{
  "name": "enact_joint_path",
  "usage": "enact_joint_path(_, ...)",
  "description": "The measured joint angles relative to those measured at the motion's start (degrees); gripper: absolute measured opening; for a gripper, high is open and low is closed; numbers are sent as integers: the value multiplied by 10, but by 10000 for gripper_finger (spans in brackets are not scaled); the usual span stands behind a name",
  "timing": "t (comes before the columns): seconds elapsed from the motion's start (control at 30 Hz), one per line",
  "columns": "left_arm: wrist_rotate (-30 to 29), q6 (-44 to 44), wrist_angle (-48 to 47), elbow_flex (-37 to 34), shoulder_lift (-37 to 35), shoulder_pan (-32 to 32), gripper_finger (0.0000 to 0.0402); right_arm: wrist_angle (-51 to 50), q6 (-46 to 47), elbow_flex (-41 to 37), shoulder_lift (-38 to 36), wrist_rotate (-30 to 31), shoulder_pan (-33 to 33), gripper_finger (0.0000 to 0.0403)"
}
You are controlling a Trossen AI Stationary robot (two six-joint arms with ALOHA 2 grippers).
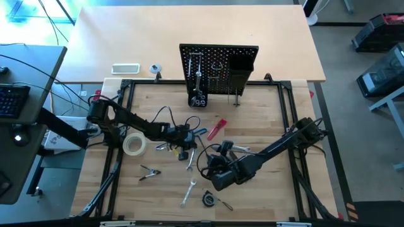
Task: Hang tools onto peg board
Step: Hang the bottom left wrench onto the peg board
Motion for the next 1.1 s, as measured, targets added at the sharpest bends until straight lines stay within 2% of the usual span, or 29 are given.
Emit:
enact_joint_path(0.27,-22,-42,-16,-1,-8,0,31,93,-69,1,11,-60,-15,197)
enact_joint_path(0.33,-27,-53,-17,-1,-8,-1,31,96,-47,1,21,-90,-25,197)
enact_joint_path(0.43,-36,-70,-17,-1,-8,-4,31,95,18,0,36,-98,-41,197)
enact_joint_path(0.8,-98,-115,-23,5,-7,-5,30,114,176,1,45,-95,-62,197)
enact_joint_path(1.1,-152,-124,-39,35,-4,-3,30,112,204,2,49,-96,-63,197)
